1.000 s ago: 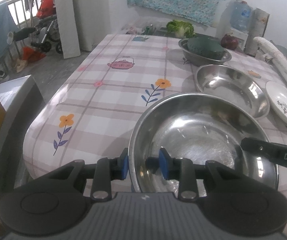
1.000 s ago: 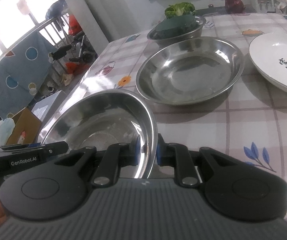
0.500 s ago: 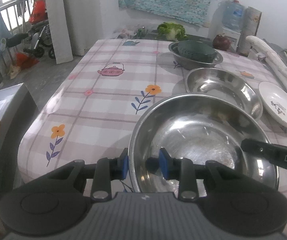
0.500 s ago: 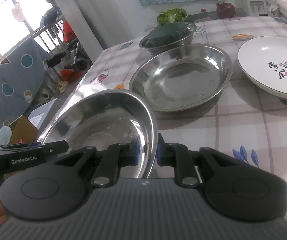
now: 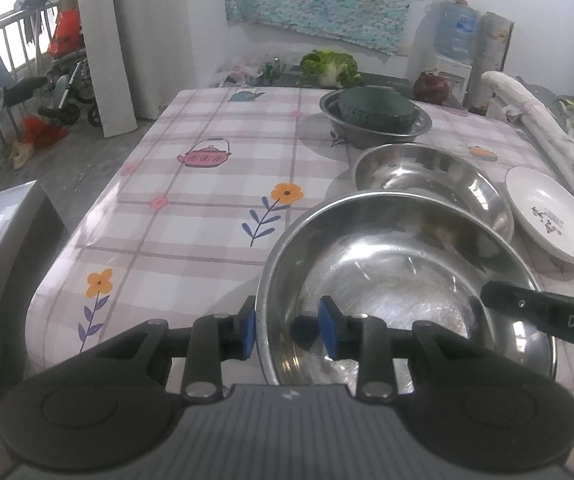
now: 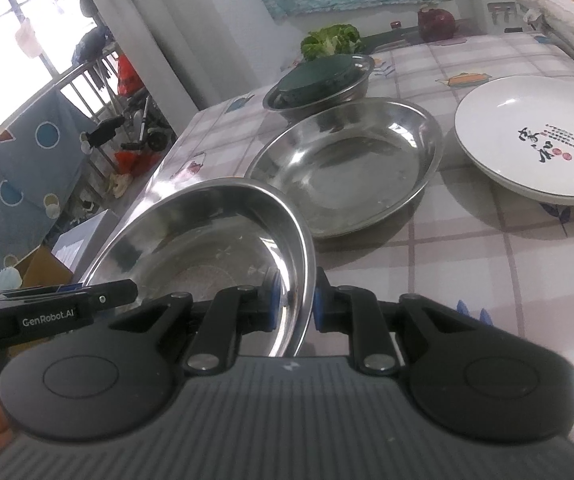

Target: Organize plates and bowls

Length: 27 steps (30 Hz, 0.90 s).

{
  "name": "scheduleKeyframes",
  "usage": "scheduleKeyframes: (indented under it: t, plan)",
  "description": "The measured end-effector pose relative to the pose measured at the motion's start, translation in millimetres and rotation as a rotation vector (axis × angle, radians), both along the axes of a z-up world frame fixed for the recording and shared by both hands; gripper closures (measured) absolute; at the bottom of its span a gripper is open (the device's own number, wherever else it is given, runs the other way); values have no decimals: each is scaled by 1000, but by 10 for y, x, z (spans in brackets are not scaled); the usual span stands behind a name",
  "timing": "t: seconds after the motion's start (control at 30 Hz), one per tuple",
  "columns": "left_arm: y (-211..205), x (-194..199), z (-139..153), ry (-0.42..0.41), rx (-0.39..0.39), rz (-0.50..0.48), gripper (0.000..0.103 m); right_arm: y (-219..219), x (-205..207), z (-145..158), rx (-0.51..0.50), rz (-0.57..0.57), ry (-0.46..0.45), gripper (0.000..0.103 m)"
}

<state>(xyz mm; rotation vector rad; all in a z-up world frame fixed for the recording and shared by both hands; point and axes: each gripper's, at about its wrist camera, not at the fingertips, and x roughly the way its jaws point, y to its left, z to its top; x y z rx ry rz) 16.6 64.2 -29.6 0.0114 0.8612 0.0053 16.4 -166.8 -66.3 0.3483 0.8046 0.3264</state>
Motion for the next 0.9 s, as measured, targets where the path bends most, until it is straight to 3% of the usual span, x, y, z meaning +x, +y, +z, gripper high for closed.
scheduleKeyframes:
  t: [0.9]
  plan:
    - [-422,424,112,-19,-1,-45,69,-441,297,121,25,-70,-18,86]
